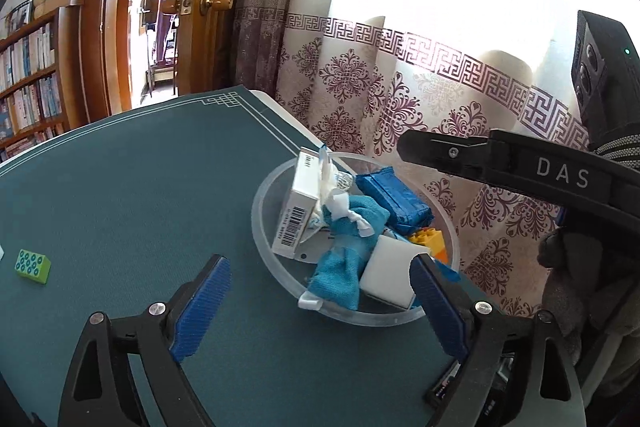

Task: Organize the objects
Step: 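Move both grippers back to the second sponge and green brick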

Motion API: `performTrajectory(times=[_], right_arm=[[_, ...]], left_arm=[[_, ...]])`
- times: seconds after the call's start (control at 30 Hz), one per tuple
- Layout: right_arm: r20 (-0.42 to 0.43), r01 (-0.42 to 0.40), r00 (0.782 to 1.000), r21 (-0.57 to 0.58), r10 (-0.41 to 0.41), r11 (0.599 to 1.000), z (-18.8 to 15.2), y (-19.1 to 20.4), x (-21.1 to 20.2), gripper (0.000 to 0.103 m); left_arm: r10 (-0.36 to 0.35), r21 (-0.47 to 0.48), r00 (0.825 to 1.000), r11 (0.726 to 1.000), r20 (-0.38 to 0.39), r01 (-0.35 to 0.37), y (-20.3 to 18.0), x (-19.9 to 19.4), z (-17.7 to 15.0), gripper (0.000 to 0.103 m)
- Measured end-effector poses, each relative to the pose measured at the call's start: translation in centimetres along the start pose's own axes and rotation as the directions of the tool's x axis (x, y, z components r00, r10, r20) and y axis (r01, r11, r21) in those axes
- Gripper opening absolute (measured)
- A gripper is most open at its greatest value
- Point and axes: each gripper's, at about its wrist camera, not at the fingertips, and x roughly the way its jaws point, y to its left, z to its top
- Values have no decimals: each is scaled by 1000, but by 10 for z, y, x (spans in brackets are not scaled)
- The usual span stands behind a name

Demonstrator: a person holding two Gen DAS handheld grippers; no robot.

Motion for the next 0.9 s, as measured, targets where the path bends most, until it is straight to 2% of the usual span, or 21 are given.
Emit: performTrajectory(times=[0.13,0.2,0.4,0.5,0.67,0.8,0.9], right_arm=[[-14,-23,1000,-41,23,999,-2,27,5,52],[-26,-37,999,-65,35,997,-4,44,9,53],[-85,-90,993,-129,79,988,-13,95,28,58],[-130,-123,986,-154,103,980,-23,119,42,60],[-202,-162,972,-190,123,968,-46,155,70,60],[-257,-182,958,-199,128,963,-61,176,94,60],[-285,-199,949,-209,135,958,-73,191,109,60]], left_arm=[[85,-62,996,995,13,-84,40,-10,0,94],[145,-87,989,986,21,-143,60,-17,-2,94],[328,-157,945,934,21,-321,116,-39,-10,97],[408,-170,913,902,28,-398,140,-48,-15,97],[529,-205,848,833,26,-513,180,-62,-27,97],[600,-215,800,782,12,-584,213,-67,-36,97],[635,-224,772,750,-15,-622,241,-69,-41,97]])
